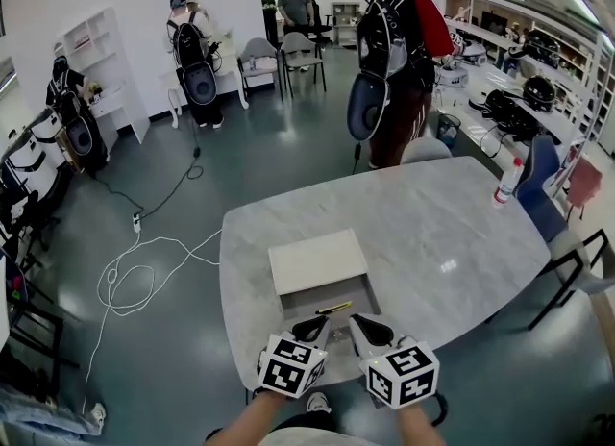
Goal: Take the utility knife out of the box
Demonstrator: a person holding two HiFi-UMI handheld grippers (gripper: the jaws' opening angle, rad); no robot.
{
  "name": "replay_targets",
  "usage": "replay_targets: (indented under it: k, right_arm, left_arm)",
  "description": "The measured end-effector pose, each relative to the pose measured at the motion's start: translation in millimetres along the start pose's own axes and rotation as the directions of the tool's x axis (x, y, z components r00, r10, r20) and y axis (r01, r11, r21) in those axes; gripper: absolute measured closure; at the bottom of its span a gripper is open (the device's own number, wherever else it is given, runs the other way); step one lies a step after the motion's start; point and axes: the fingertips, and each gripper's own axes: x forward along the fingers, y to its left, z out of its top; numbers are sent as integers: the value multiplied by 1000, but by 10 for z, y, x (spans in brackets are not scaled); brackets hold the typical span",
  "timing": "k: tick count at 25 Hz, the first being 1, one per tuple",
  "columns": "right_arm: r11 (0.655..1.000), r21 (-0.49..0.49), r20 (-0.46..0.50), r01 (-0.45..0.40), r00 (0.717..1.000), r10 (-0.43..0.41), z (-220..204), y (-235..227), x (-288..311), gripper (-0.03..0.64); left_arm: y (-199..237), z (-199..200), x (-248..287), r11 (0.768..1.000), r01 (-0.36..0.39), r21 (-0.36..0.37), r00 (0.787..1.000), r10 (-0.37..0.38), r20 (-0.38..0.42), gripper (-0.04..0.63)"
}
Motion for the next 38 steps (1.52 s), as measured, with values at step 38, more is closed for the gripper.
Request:
replay_targets:
  k: [38]
  right_arm:
    - [991, -55, -132, -122, 985, 114, 149, -720, 665, 612]
  left_arm:
    - [356, -542, 1168, 958, 175, 229, 910, -69, -408, 572]
